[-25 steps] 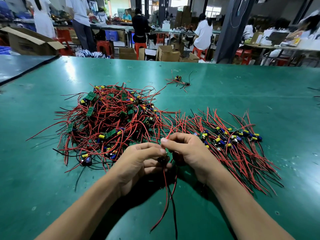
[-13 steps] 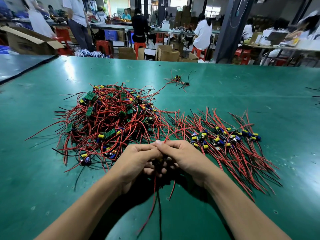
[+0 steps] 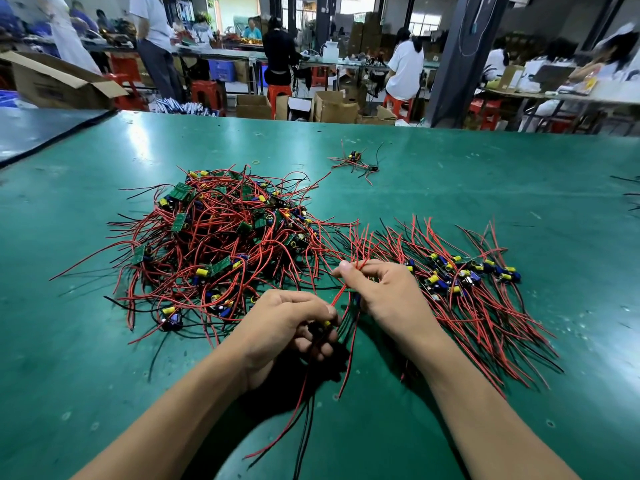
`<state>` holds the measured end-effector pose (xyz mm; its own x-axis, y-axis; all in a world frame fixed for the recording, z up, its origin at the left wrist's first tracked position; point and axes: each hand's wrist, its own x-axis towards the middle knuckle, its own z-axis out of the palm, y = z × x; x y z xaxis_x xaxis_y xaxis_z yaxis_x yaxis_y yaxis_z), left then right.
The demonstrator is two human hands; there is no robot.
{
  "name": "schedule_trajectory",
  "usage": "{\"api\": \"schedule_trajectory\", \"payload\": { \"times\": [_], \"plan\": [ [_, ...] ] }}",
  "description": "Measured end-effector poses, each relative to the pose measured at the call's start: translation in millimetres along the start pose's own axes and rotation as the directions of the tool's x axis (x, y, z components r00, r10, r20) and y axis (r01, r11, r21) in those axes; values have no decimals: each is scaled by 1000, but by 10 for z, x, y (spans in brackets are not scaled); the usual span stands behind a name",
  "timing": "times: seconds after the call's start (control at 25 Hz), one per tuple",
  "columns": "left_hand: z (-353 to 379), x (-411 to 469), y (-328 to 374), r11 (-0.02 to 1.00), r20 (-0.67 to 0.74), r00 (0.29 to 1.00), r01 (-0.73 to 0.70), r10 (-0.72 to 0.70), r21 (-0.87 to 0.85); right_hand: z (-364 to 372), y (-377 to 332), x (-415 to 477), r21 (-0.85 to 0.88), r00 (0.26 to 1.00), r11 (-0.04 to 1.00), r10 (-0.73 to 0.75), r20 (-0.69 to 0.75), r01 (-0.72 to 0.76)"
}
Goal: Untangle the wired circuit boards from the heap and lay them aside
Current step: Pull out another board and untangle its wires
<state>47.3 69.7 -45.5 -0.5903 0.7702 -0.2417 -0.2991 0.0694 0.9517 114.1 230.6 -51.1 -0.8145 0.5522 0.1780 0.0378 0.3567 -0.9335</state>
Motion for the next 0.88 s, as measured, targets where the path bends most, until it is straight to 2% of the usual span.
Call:
{"api": "schedule_trajectory", "payload": {
  "times": [0.08, 0.16, 0.32, 0.48, 0.56, 0.64, 0.76, 0.88],
  "plan": [
    [4, -7, -2, 1000, 27, 1000, 9, -9, 7, -37, 31, 37, -54, 993, 999, -12, -117, 6],
    [9, -14, -12, 1000, 46, 999, 23, -23, 11, -52, 47, 49, -45, 990, 999, 23, -138, -29],
    [24, 5, -37, 999, 9, 1000, 24, -24, -26, 21, 22, 23, 282, 982, 942, 188, 0, -180],
    [40, 12, -66, 1000, -1, 1000, -13, 13, -2, 28, -15, 25, 438, 960, 854, 249, 131, -281],
    [56, 20, -80, 998, -14, 999, -45, 44, -33, 21, -16, 18, 471, 944, 819, 260, 202, -327],
    [56, 20, -77, 992, -39, 997, -77, 73, -101, 36, -25, -9, 442, 922, 822, 239, 305, -359],
    [55, 24, -77, 987, -58, 992, -117, 111, -113, 73, -51, -65, 412, 894, 830, 210, 395, -376],
    [67, 11, -76, 985, -53, 990, -135, 130, -106, 104, -39, -119, 475, 823, 748, 165, 543, -464]
  ]
}}
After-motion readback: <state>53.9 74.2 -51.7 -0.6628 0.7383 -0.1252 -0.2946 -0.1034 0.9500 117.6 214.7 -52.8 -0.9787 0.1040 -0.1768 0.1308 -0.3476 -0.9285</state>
